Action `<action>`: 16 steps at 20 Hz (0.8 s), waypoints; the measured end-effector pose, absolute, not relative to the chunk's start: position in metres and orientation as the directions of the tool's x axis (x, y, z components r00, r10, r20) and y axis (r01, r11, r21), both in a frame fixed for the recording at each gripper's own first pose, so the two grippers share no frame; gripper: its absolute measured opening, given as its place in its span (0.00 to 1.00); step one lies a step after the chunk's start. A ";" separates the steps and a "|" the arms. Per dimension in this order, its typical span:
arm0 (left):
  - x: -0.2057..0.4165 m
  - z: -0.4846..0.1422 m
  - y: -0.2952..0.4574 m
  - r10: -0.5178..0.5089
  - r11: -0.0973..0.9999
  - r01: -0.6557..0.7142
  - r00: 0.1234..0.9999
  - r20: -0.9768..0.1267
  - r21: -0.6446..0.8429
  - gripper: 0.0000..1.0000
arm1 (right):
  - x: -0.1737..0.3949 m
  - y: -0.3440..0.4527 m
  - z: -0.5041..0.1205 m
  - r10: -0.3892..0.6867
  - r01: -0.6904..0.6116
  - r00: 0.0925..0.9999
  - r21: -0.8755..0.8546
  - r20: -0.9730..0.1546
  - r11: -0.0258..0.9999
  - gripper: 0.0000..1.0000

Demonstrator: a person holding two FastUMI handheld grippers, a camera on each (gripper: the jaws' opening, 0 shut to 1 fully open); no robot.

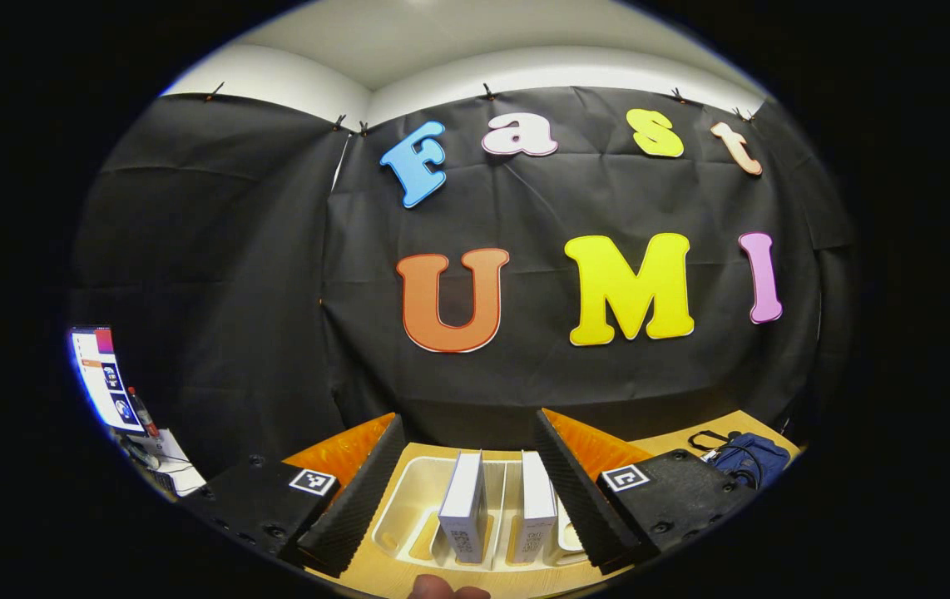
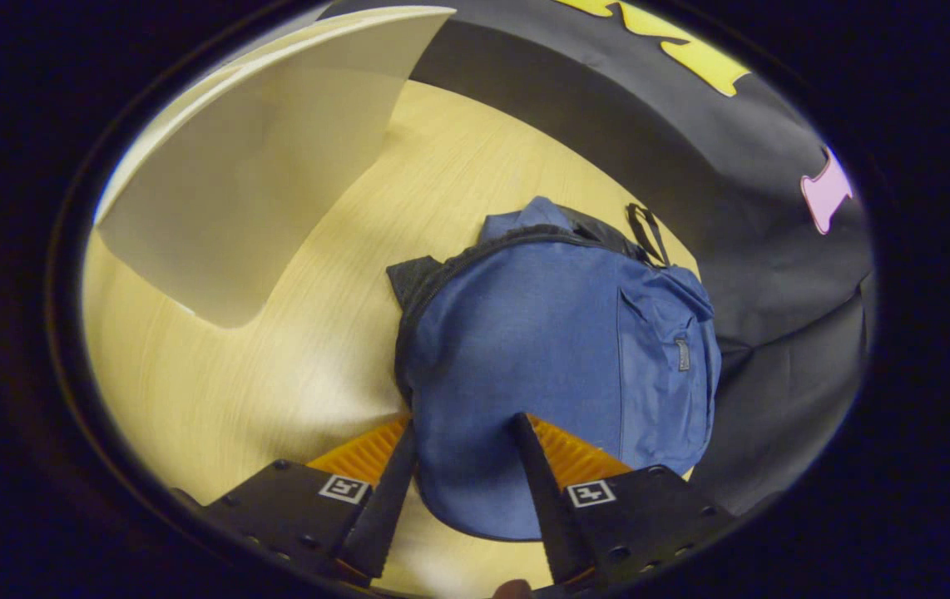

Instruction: Open the schoolbag, grab two books from the bookshelf and put them into the schoolbag.

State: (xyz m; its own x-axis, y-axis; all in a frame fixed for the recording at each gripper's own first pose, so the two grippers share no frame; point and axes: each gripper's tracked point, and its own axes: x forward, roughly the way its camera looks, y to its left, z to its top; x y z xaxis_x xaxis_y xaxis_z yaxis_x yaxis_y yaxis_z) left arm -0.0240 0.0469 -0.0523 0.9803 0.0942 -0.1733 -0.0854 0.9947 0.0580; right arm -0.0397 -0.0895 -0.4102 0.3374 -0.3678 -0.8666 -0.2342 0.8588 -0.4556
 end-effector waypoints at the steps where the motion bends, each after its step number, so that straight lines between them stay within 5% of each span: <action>1: -0.025 -0.052 0.046 0.093 0.995 -0.084 0.980 -0.174 0.057 0.99 | -0.040 -0.090 -0.410 -0.365 -0.239 0.331 -0.451 -0.870 0.860 0.72; 3: -0.025 -0.053 0.045 0.089 0.996 -0.083 0.980 -0.179 0.044 1.00 | -0.039 -0.091 -0.406 -0.359 -0.250 0.324 -0.445 -0.875 0.860 0.60; 6: -0.024 -0.057 0.048 0.094 0.995 -0.088 0.976 -0.195 0.037 1.00 | -0.039 -0.091 -0.401 -0.345 -0.236 0.308 -0.422 -0.887 0.875 0.24; 8: -0.023 -0.056 0.046 0.091 0.996 -0.085 0.976 -0.197 0.041 1.00 | -0.038 -0.093 -0.394 -0.343 -0.228 0.302 -0.417 -0.890 0.880 0.24; 10: -0.022 -0.057 0.047 0.090 0.996 -0.084 0.976 -0.197 0.041 1.00 | -0.039 -0.093 -0.389 -0.315 -0.216 0.296 -0.385 -0.901 0.897 0.05; 16: -0.018 -0.076 0.045 0.087 0.996 -0.085 0.963 -0.257 0.020 1.00 | -0.036 -0.095 -0.354 -0.242 -0.184 0.334 -0.315 -0.911 0.931 0.00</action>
State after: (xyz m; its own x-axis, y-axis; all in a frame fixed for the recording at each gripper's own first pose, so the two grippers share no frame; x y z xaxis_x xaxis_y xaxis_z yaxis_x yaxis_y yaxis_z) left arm -0.0176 0.0447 -0.0757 0.9626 0.0869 -0.2567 -0.0847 0.9962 0.0196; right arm -0.0363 -0.0954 -0.3540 0.3338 -0.2423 -0.9110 -0.1843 0.9310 -0.3151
